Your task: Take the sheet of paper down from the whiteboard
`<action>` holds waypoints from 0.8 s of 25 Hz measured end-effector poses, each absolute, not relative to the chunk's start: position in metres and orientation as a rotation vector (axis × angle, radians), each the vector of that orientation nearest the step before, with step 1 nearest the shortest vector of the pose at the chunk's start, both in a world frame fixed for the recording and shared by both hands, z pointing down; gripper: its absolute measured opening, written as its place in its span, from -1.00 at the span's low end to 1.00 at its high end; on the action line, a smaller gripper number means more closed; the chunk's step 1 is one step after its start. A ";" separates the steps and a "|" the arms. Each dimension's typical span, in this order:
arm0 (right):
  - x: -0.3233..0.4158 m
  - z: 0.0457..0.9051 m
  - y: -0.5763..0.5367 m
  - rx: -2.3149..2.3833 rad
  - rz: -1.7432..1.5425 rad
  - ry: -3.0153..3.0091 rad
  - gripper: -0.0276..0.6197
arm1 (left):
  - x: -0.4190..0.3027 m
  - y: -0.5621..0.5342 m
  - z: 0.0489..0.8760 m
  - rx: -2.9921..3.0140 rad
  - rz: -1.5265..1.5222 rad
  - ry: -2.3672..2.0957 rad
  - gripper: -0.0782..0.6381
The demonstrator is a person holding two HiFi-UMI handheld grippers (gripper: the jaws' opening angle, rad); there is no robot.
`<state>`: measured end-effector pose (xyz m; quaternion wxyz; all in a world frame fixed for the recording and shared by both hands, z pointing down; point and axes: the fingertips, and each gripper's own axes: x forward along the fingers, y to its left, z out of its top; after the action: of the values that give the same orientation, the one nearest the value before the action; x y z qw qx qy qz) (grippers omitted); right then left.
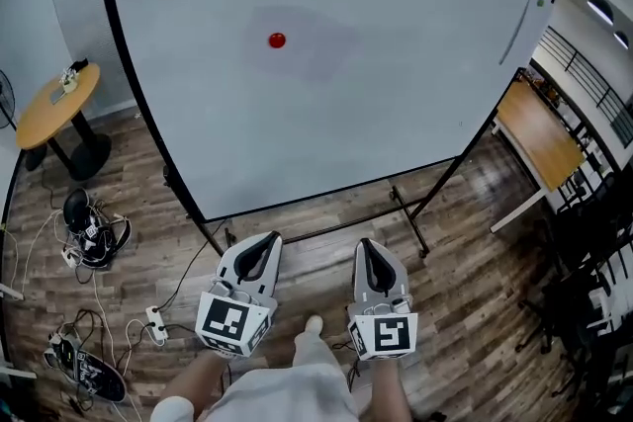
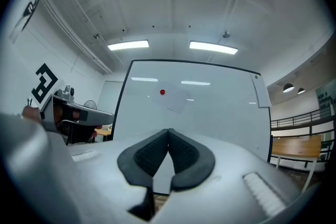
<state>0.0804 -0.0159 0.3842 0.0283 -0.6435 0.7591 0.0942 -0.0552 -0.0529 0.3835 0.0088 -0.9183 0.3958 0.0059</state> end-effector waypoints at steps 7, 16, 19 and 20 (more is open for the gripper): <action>0.131 0.368 -0.091 -1.886 0.312 2.412 -0.89 | 0.001 -0.126 0.364 -2.812 0.014 1.305 -0.76; 0.150 0.341 -0.153 -1.784 0.335 2.429 -0.89 | 0.017 -0.174 0.341 -2.737 0.041 1.361 -0.76; 0.144 0.332 -0.164 -1.769 0.346 2.441 -0.89 | 0.013 -0.185 0.333 -2.729 0.058 1.355 -0.76; 0.141 0.330 -0.168 -1.768 0.349 2.445 -0.89 | 0.012 -0.189 0.331 -2.729 0.065 1.353 -0.76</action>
<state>0.1408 -0.1675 0.3304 0.0519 -0.5813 0.8039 0.1147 0.0116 -0.1893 0.3306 0.0473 -0.8947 0.4435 0.0214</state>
